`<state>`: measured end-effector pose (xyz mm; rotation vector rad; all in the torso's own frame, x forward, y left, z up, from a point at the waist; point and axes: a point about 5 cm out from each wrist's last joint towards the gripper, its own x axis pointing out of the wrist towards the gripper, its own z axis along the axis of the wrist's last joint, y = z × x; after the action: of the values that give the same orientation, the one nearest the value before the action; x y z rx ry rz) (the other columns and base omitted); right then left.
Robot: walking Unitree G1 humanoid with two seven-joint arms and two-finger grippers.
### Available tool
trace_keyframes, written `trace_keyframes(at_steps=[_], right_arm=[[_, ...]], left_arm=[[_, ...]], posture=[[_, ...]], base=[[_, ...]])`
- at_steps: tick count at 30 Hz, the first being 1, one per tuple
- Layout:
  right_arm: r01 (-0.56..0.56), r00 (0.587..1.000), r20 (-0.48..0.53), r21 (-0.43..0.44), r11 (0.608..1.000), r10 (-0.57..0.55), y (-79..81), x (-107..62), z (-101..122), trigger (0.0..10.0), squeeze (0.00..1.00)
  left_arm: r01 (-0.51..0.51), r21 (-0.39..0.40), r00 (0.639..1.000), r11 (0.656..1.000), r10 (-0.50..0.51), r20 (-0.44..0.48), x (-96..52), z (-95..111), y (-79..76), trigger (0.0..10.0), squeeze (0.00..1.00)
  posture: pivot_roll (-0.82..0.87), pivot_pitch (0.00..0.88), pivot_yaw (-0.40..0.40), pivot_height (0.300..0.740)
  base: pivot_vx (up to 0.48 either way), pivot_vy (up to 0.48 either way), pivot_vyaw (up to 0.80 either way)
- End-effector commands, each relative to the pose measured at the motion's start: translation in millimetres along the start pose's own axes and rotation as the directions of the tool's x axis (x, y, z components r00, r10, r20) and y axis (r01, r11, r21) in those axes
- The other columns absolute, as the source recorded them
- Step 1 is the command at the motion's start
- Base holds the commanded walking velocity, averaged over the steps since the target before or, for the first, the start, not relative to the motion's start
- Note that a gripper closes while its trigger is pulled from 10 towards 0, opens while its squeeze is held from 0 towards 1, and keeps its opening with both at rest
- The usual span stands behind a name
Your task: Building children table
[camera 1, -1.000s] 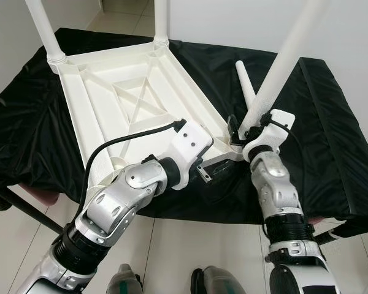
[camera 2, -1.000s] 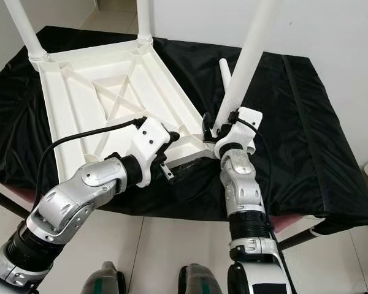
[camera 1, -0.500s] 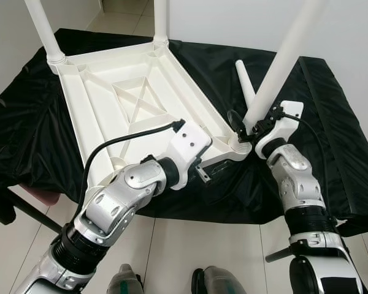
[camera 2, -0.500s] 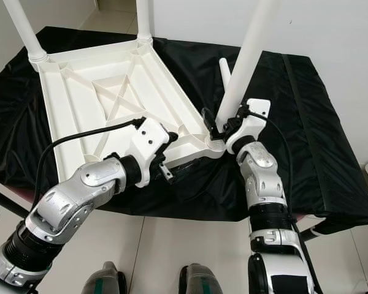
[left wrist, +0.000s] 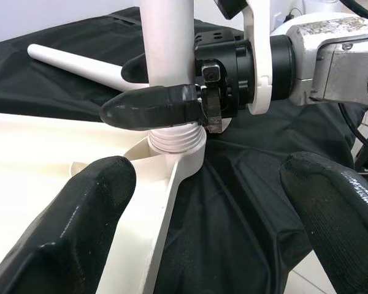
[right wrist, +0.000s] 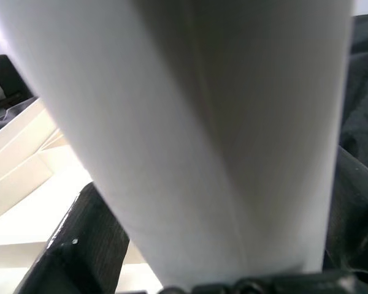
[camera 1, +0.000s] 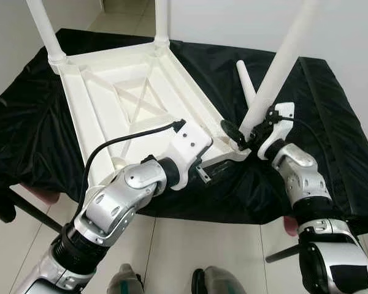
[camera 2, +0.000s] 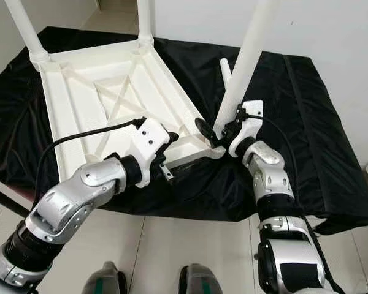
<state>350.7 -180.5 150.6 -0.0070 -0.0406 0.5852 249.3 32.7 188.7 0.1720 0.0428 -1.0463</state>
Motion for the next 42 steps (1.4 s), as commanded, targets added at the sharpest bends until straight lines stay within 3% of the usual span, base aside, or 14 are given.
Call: trace_keyframes(at_steps=[1,2,3,4,17,18,19,23,30,33,34,37,42], right_arm=[[-0.02,1.0,0.002,-0.01,1.0,0.02,-1.7,1.8,1.9,4.7,0.0],[-0.02,1.0,0.002,-0.01,1.0,0.02,-1.7,1.8,1.9,4.7,0.0],[-0.023,1.0,0.007,-0.002,1.0,0.023,-2.9,1.6,1.7,3.8,0.0],[-0.03,1.0,0.007,-0.003,1.0,0.03,-5.4,1.2,0.6,0.0,0.0],[-0.006,1.0,-0.009,-0.007,1.0,0.006,-9.0,-2.2,-5.9,0.0,0.0],[0.003,1.0,-0.012,-0.001,1.0,-0.003,-9.0,-2.6,-7.5,3.2,0.0],[0.022,1.0,-0.016,-0.001,1.0,-0.022,-9.4,-2.9,-8.9,10.0,0.0],[0.043,0.999,-0.026,-0.006,0.999,-0.043,-9.4,-2.9,-10.7,10.0,0.0],[0.221,0.974,-0.033,-0.042,0.974,-0.222,-10.3,-3.5,-13.9,10.0,0.0],[0.235,0.971,-0.029,-0.05,0.971,-0.237,-9.8,-3.5,-13.6,10.0,0.0],[0.328,0.944,-0.027,-0.017,0.944,-0.329,-10.7,-2.7,-13.7,10.0,0.0],[0.41,0.912,-0.032,0.023,0.912,-0.409,-11.0,-2.4,-15.0,10.0,0.0],[0.468,0.883,-0.027,0.046,0.882,-0.468,-9.1,-2.6,-15.9,10.0,0.0]], left_arm=[[0.055,0.007,0.998,0.998,-0.055,-0.003,-0.7,0.0,-2.9,10.0,0.0],[0.055,0.007,0.998,0.998,-0.055,-0.003,-0.7,0.0,-2.9,10.0,0.0],[0.055,0.007,0.998,0.998,-0.055,-0.003,-0.7,0.0,-2.9,10.0,0.0],[0.055,0.009,0.998,0.998,-0.055,-0.003,-0.4,0.0,-2.5,10.0,0.0],[0.065,0.006,0.998,0.998,-0.065,-0.002,0.6,-0.1,-3.7,10.0,0.0],[0.066,0.005,0.998,0.998,-0.066,-0.003,0.7,-0.5,-4.0,10.0,0.0],[0.068,0.003,0.998,0.998,-0.068,-0.002,0.7,-0.7,-4.4,10.0,0.0],[0.07,0.002,0.998,0.998,-0.07,-0.002,0.8,-0.7,-4.6,10.0,0.0],[0.073,-0.005,0.997,0.997,-0.073,0.0,1.8,-1.0,-5.9,10.0,0.0],[0.074,-0.006,0.997,0.997,-0.074,0.0,1.8,-1.1,-6.1,10.0,0.0],[0.076,-0.006,0.997,0.997,-0.076,0.0,1.9,-1.2,-6.5,10.0,0.0],[0.076,-0.005,0.997,0.997,-0.076,-0.001,2.0,-1.3,-6.6,10.0,0.0],[0.076,-0.003,0.997,0.997,-0.076,-0.001,1.9,-1.4,-6.4,10.0,0.0]], posture=[[-0.02,0.008,-0.031,0.74],[-0.02,0.008,-0.031,0.74],[-0.02,0.008,-0.031,0.74],[-0.02,0.006,-0.031,0.74],[-0.03,0.004,-0.027,0.74],[-0.03,0.001,-0.025,0.74],[-0.03,0.001,-0.025,0.74],[-0.04,0.002,-0.025,0.74],[-0.04,0.004,-0.03,0.74],[-0.04,0.004,-0.03,0.74],[-0.04,0.003,-0.034,0.74],[-0.04,0.002,-0.035,0.74],[-0.04,0.001,-0.036,0.74]], base=[[0.0,0.0,0.0],[0.0,0.0,0.0],[0.0,0.0,0.0],[0.0,0.0,0.0],[0.0,0.0,0.0],[0.0,0.0,0.0],[0.0,0.0,0.0],[0.0,0.0,0.0],[0.0,0.0,0.0],[0.0,0.0,0.0],[0.0,0.0,0.0],[0.0,0.0,0.0],[0.0,0.0,0.0]])
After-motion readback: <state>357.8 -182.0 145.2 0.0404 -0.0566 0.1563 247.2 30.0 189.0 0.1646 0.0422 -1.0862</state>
